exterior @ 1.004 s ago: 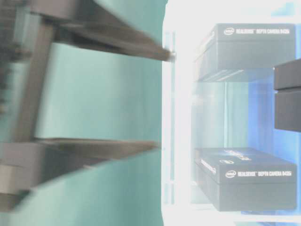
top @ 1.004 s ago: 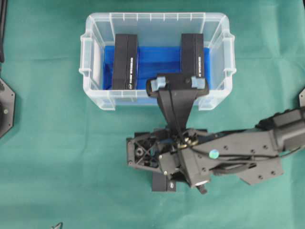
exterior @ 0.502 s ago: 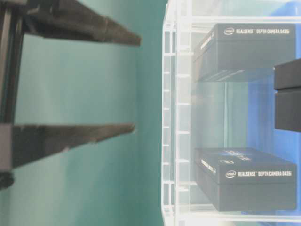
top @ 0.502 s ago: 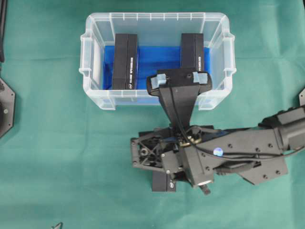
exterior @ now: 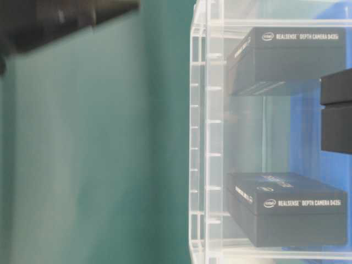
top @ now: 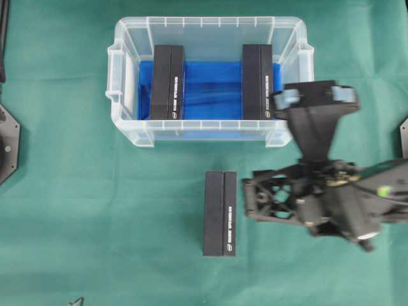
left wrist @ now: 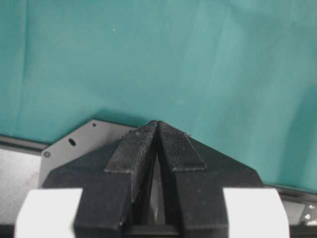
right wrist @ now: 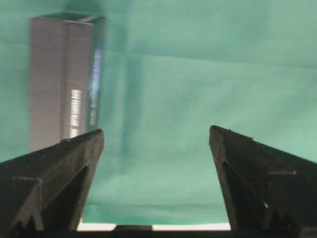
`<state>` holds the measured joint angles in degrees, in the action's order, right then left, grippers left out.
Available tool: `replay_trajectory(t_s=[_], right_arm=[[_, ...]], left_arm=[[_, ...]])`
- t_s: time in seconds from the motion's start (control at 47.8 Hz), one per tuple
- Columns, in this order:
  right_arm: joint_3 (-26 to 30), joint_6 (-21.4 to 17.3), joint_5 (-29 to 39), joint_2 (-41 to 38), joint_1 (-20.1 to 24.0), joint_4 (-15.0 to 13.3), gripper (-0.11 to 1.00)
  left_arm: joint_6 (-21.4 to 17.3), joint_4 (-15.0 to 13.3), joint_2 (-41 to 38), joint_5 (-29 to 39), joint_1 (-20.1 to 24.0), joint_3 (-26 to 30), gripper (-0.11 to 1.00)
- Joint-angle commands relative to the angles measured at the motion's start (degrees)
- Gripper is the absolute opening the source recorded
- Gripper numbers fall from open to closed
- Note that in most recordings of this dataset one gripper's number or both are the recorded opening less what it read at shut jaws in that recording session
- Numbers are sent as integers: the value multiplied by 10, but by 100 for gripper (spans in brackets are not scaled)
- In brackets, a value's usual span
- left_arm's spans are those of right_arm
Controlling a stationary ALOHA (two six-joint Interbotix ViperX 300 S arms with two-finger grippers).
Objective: Take the box out of the case with the right arm.
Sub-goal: 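Open the right gripper and pull it away to the right, then move the open right gripper over the left black box in the case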
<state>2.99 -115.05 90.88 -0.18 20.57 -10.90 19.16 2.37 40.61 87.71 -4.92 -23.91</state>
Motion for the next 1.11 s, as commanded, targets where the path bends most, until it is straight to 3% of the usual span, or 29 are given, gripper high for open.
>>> replay_trajectory(t_s=[0.0,0.188,0.481,0.941,1.087], right_arm=[[-32,-14,-1,52,16,1,87],[-119,-62,-2,130,50,1,87],[-213,-95,-4,229,87,1,87],[-229,-85,-4,240,76,-3,87],[-234,-47,-4,244,39,-10,87]], left_arm=[[-1,2,1,-2,1,5,8],[-2,2,0,-1,1,6,8],[-2,2,0,-2,1,5,8],[-1,2,0,-1,1,4,8],[-2,2,0,-2,1,4,8]])
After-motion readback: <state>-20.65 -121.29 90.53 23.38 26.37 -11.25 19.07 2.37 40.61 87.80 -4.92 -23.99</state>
